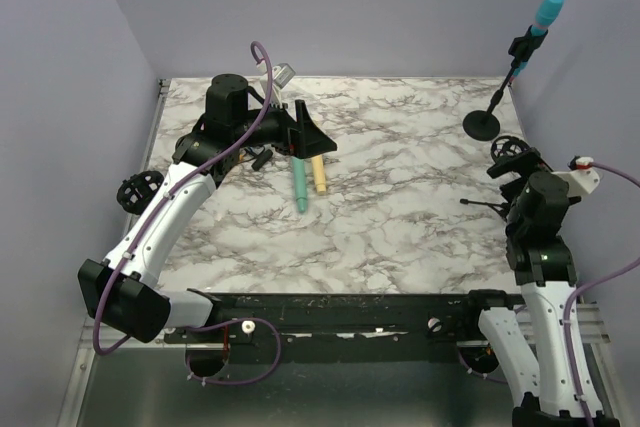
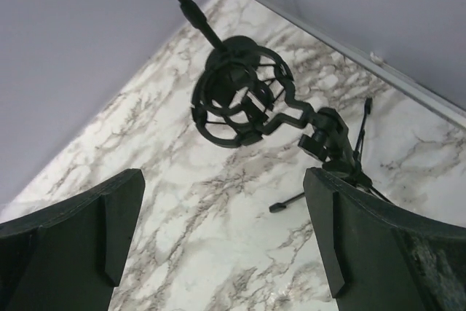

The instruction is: Remove the microphone from the stand

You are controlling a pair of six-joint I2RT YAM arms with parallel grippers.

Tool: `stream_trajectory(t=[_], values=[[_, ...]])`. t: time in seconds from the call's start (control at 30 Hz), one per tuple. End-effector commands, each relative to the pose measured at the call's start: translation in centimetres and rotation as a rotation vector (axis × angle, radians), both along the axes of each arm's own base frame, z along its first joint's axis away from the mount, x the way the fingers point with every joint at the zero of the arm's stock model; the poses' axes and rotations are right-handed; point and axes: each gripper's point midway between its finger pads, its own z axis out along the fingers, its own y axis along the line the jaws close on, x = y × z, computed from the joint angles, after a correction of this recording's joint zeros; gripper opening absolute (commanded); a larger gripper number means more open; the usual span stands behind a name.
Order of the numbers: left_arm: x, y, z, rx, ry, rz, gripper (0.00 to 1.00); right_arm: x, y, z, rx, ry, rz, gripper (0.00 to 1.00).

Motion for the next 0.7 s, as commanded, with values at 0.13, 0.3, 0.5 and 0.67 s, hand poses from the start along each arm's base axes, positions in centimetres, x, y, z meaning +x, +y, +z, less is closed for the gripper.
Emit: stream_trajectory(t=[0.13,0.3,0.5,0.67], values=[[-0.5,-0.2,0.5,-0.013,-0.016,-0.021,0.94,2.9,0.9,6.7,-0.136,-0.110,0.123,1.00],[-0.7,-0.1,0.8,-0.015,-0.024,-0.023,0.94,7.2,2.0,9.2,-0.148,-0.155,0.194,1.00],[-0.9,0.2,1.3,-0.009,-0.045,-0.014,0.94,13.8,2.0,10.6,-0.194,-0.094,0.233,1.00],[-1.3,0.4,1.9,-0.011,-0.066,-0.013,0.94,18.4,0.9,9.1,-0.229,-0.046,0.194,1.00]])
